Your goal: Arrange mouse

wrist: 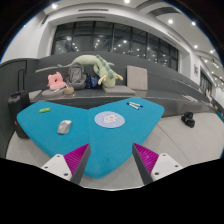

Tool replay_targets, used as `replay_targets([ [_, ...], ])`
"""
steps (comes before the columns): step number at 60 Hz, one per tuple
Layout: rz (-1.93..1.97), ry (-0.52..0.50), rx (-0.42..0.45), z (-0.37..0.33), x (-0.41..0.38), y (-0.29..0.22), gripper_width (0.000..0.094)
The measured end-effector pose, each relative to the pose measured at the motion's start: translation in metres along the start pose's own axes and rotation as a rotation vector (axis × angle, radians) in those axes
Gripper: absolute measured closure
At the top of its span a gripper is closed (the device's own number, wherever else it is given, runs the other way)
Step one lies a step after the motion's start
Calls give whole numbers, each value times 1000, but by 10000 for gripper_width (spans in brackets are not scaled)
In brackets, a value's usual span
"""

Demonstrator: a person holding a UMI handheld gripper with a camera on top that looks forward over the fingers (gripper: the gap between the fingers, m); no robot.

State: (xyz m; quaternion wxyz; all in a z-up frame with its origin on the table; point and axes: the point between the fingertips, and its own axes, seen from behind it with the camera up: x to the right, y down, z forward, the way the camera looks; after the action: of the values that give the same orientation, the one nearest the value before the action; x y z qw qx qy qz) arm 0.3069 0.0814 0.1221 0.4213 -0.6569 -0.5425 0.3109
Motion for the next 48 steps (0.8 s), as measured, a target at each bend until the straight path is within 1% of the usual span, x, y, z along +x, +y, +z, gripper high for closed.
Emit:
replay_targets([
  [12,6,-10,-12,-2,-12,6,78],
  [26,-11,-63,-13,-3,-46,7,81],
  [35,-20,-108,-11,-2,-97,14,81],
  [48,-23,-186,-33,1,-171,21,80],
])
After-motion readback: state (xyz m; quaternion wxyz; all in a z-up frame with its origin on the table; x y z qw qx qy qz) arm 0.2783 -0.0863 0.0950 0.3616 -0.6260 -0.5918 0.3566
